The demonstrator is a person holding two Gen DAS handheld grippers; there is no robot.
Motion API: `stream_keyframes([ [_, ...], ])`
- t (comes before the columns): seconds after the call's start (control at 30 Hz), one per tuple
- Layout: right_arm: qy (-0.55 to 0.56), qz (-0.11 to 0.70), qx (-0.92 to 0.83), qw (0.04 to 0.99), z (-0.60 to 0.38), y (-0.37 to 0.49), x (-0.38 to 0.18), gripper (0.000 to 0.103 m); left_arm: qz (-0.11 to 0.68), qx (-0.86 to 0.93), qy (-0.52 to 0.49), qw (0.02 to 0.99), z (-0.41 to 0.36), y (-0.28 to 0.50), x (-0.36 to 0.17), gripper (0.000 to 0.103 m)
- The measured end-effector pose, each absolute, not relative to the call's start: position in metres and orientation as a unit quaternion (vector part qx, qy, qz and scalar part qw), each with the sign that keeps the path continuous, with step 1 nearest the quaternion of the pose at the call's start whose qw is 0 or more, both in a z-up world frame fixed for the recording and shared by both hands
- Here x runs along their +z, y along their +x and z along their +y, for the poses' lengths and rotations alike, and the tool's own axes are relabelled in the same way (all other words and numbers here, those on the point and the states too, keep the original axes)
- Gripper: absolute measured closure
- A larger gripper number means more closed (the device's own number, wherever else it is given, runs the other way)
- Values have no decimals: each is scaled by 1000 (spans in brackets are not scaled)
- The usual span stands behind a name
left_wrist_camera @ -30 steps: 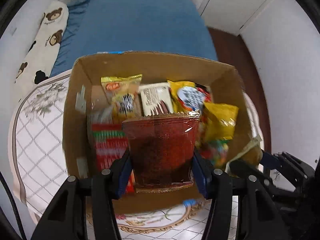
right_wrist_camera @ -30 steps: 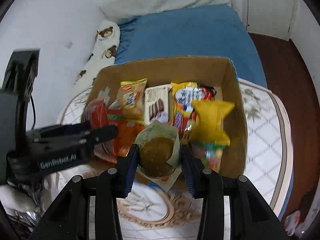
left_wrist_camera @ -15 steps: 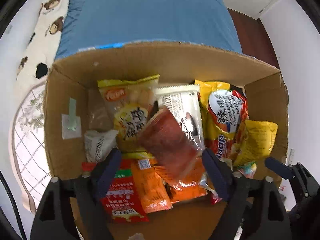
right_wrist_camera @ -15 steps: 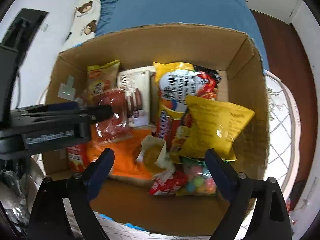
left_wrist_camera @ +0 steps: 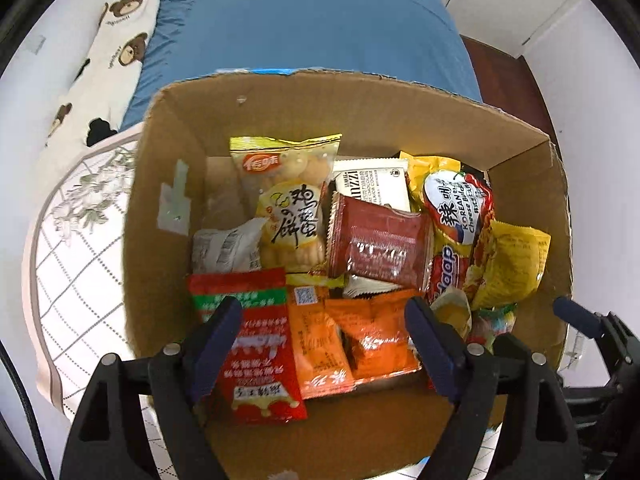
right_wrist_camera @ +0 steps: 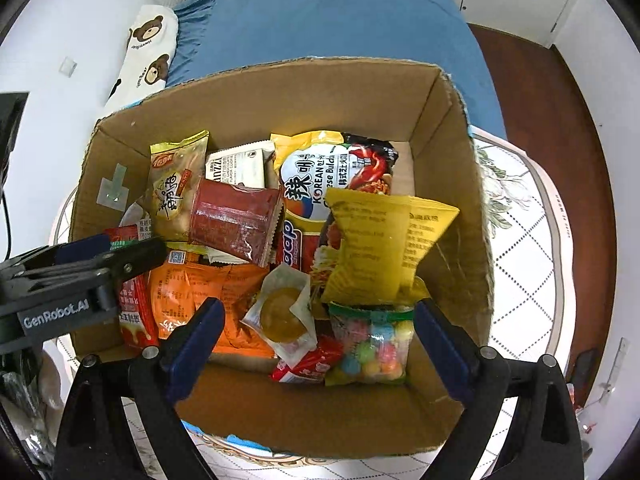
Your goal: Organize snacks
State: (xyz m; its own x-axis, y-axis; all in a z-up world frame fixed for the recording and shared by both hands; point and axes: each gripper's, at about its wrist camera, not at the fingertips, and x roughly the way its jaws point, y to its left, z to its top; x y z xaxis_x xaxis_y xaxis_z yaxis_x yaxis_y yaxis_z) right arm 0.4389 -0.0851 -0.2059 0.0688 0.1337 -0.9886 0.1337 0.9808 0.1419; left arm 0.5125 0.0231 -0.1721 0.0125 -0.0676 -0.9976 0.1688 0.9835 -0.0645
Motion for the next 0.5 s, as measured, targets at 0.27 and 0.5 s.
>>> stream_keyframes([
  [0.27, 83, 652, -8, 754, -81, 417, -175, 6, 652, -83, 42, 752, 33, 481, -131, 20],
  [0.5, 68, 606, -16, 793, -77, 383, -135, 4, 598, -75, 40, 797, 48, 439, -91, 20],
])
